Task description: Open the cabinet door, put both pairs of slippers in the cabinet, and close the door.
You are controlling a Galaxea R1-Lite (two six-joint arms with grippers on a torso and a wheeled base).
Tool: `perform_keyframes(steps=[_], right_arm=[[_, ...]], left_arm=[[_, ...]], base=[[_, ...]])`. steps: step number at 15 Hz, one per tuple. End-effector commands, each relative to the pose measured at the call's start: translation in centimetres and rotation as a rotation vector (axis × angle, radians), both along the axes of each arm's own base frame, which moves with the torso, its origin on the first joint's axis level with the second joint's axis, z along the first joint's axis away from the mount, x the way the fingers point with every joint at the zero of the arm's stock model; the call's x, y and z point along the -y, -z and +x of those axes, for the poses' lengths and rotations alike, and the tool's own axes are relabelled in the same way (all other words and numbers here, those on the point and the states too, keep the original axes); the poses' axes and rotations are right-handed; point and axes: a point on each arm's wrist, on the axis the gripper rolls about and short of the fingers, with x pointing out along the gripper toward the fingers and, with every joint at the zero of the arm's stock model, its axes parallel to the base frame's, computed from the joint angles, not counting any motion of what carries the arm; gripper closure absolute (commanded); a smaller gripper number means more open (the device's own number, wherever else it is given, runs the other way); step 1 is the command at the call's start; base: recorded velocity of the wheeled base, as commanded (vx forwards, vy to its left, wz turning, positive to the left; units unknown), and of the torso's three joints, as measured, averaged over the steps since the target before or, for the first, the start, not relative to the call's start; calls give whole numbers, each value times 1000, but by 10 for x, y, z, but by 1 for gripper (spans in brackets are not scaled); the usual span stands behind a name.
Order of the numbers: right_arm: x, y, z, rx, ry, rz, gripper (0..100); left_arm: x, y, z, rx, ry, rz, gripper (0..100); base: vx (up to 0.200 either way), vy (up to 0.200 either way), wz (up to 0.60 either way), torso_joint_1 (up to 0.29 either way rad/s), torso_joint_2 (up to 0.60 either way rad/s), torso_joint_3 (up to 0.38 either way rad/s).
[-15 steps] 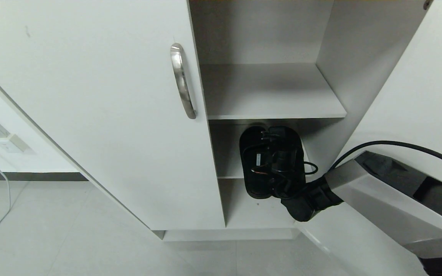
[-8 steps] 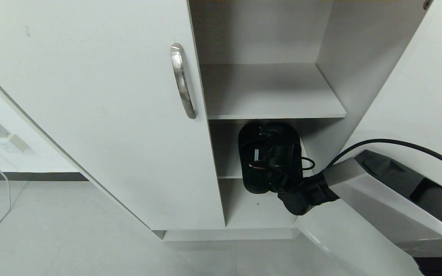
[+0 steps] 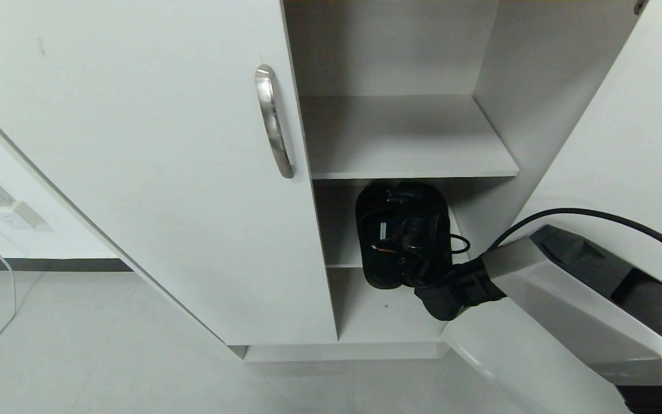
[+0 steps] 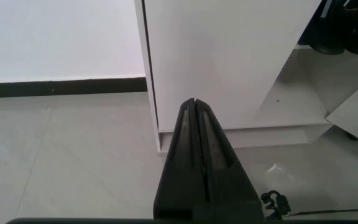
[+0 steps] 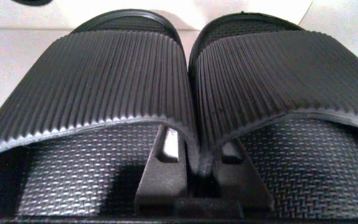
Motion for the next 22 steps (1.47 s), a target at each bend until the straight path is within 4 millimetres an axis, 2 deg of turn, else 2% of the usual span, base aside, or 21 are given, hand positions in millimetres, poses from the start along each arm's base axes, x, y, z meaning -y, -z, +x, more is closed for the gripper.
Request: perform_keyframes(steps=[1,3,4,7,9,13,14,16,19,22], right_arm=[[-1,3,2,0,-1,0,100],[-2,5,2,-2,-1,-2,100],[-2,5,2,-2,-1,-2,0],[-1,7,1,-9,-1,-6,0],[0,3,-11,-25,-13,-18,0],[3,-14,-52,-8,-56,-11,0],[5,-18,-68,-9,-75,-12,0],[12,-15,-104,-21,-120,-22,0],[22,-3,-145,-31,-175,-32,0],[24,2,-158,-27,-198,-31,0]], left_arm=[[0,0,0,0,0,0,100],[0,0,0,0,0,0,100],[0,0,0,0,-2,0,100],[0,0,0,0,-2,0,100],[0,0,0,0,0,0,100],[0,0,0,0,-2,0,100],[0,0,0,0,0,1,100],[0,0,0,0,0,1,100],[0,0,0,0,0,1,100],[0,0,0,0,0,1,100]], base=[[0,0,0,0,0,0],[0,0,0,0,0,0],[0,0,0,0,0,0],[0,0,0,0,0,0],[0,0,0,0,0,0],[0,0,0,0,0,0],[0,0,0,0,0,0],[0,0,0,0,0,0],[0,0,0,0,0,0],[-67,0,0,1,2,1]])
